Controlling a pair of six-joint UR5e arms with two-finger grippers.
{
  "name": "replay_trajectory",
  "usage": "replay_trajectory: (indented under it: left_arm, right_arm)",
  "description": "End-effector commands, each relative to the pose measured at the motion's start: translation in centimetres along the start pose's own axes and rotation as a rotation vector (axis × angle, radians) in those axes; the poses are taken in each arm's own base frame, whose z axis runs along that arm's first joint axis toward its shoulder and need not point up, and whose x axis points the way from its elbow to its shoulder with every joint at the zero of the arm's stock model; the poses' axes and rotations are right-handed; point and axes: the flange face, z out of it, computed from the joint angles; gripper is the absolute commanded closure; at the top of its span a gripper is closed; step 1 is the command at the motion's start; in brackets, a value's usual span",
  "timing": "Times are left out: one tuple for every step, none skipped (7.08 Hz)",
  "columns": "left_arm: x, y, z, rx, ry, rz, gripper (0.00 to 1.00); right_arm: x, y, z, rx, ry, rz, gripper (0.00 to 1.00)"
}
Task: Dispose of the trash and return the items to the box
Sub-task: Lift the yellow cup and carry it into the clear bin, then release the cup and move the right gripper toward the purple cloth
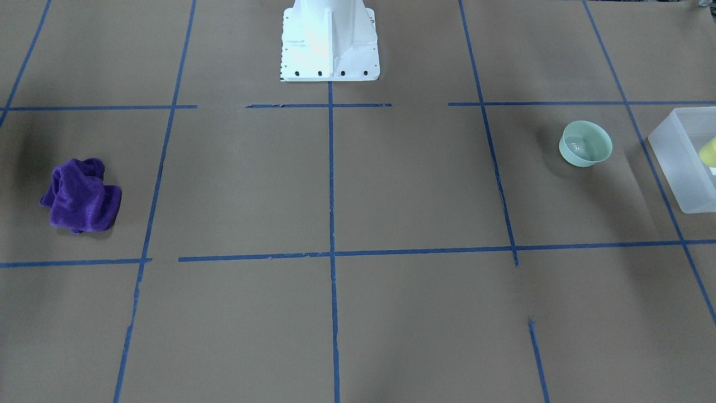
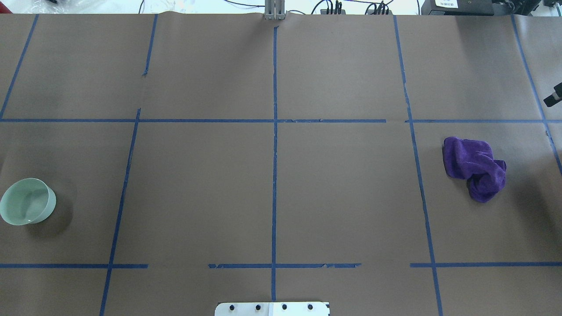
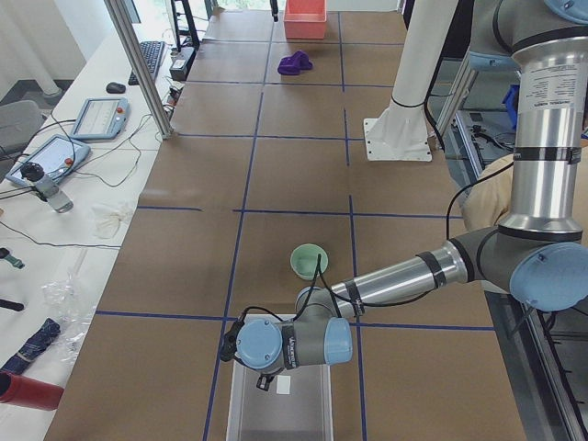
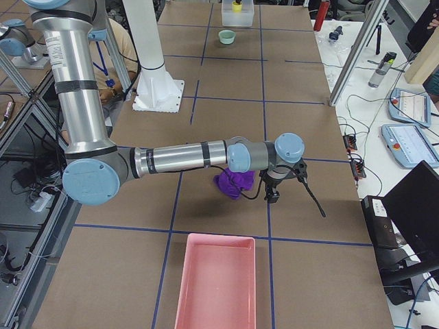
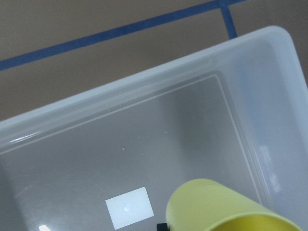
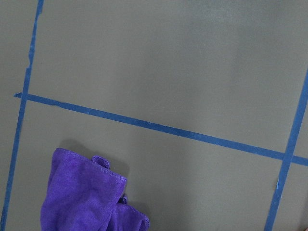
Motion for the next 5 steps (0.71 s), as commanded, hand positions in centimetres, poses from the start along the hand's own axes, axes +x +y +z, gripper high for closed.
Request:
replay_trajectory:
  left_arm:
    - [-0.01, 0.13, 1.53, -0.005, 0.000, 0.032, 1.00]
    - [-0.17, 0.36, 1.88, -0.011, 0.004, 0.028, 1.00]
    - [-0.13, 0.34, 1.94, -0.012, 0.004, 0.029, 1.00]
    - [-0.10, 0.31, 1.99, -0.014, 0.004, 0.030, 0.56]
    - [0.09, 0.18, 1.82, -0.010, 0.003, 0.035, 0.01]
  right_arm:
    - [-0.11, -0.02, 0.14, -0.002, 0.000, -0.001, 0.00]
    - [-0.16, -0.03, 0.20, -0.004, 0.000, -0.002, 0.00]
    - [-0.18, -0.03, 0.21, -0.004, -0.002, -0.002, 0.00]
    - [-0.23, -0.04, 0.27, -0.005, -0.002, -0.003, 0.00]
    - [-0.23, -0.04, 0.27, -0.005, -0.002, -0.003, 0.00]
